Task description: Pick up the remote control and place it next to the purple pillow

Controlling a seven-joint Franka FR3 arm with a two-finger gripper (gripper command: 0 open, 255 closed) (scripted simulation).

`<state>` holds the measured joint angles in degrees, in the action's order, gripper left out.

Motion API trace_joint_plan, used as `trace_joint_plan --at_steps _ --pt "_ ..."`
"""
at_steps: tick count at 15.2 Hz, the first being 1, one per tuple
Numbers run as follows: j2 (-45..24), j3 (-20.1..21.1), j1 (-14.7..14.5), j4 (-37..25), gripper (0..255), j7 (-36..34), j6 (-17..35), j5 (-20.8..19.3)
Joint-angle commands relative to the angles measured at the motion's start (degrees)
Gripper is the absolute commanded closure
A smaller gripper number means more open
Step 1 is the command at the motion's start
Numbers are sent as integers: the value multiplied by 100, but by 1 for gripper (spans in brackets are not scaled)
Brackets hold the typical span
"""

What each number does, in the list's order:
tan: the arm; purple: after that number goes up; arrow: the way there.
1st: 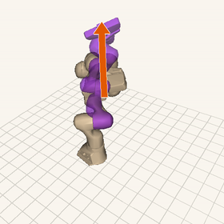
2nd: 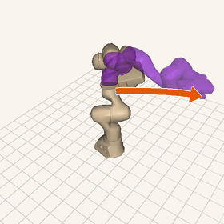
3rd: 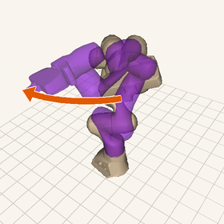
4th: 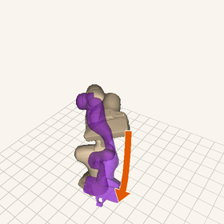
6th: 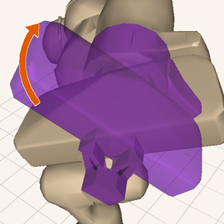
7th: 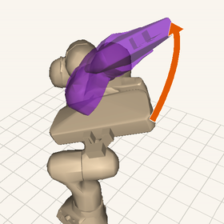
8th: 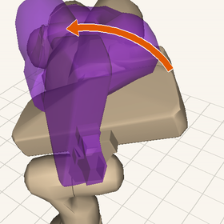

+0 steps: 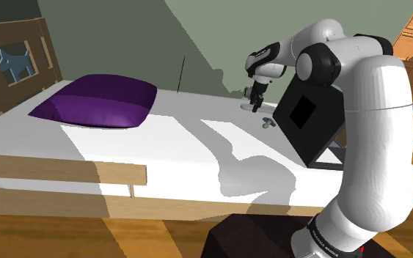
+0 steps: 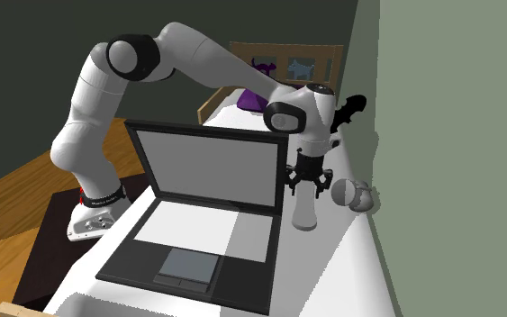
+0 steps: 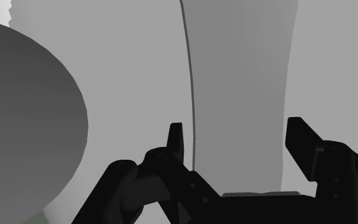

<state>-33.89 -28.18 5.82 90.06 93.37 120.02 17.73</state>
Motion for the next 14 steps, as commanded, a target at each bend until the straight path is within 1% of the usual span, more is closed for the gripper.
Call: trace_joint_plan --at_steps 1,5,14 --pt "0 -1 0 0 255 0 0 0" --pt "1 0 0 1 255 0 1 0" --pt "274 -100 -36 -291 255 -100 -537 -158"
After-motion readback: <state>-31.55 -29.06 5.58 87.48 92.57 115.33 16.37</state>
